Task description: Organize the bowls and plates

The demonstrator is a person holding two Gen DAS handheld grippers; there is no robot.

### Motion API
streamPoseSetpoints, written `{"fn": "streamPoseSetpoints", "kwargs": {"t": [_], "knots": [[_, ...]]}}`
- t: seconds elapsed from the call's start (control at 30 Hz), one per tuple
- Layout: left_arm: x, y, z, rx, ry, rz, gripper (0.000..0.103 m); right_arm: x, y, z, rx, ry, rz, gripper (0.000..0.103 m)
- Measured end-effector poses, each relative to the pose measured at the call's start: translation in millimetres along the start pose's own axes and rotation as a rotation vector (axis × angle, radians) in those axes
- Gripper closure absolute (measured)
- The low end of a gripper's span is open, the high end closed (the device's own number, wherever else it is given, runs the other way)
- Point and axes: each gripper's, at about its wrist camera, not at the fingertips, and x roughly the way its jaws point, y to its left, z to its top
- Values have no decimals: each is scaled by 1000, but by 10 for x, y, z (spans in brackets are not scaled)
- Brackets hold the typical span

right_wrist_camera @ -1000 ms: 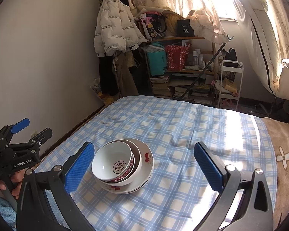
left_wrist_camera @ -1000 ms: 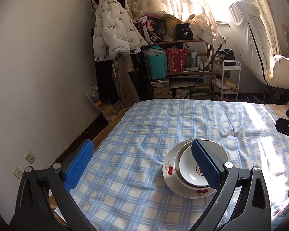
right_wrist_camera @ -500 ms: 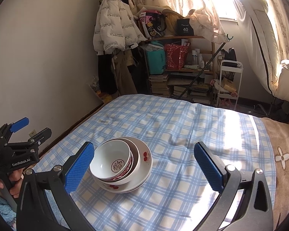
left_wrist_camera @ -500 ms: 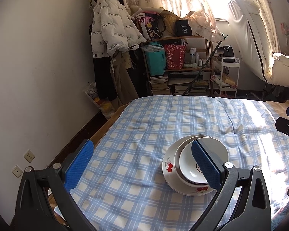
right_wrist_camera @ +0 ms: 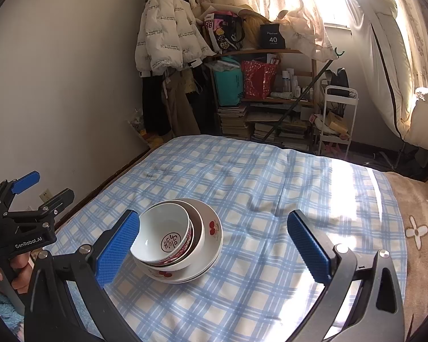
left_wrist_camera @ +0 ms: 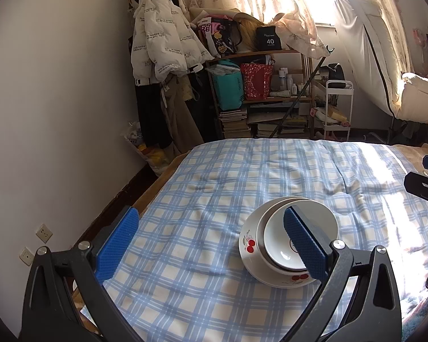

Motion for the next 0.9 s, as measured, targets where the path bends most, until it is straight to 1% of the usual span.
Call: {"fn": "streamPoseSetpoints", "kwargs": {"t": [0.33, 0.8, 0.9], "knots": [[2, -17, -33, 0, 0, 17, 3, 3, 12, 0, 0, 1, -1, 0], [-2, 9, -36, -5, 2, 8, 3, 4, 12, 2, -3, 2, -2, 0], [-2, 4, -28, -3, 4, 16, 3, 4, 11, 3, -3, 2, -1, 0]]}}
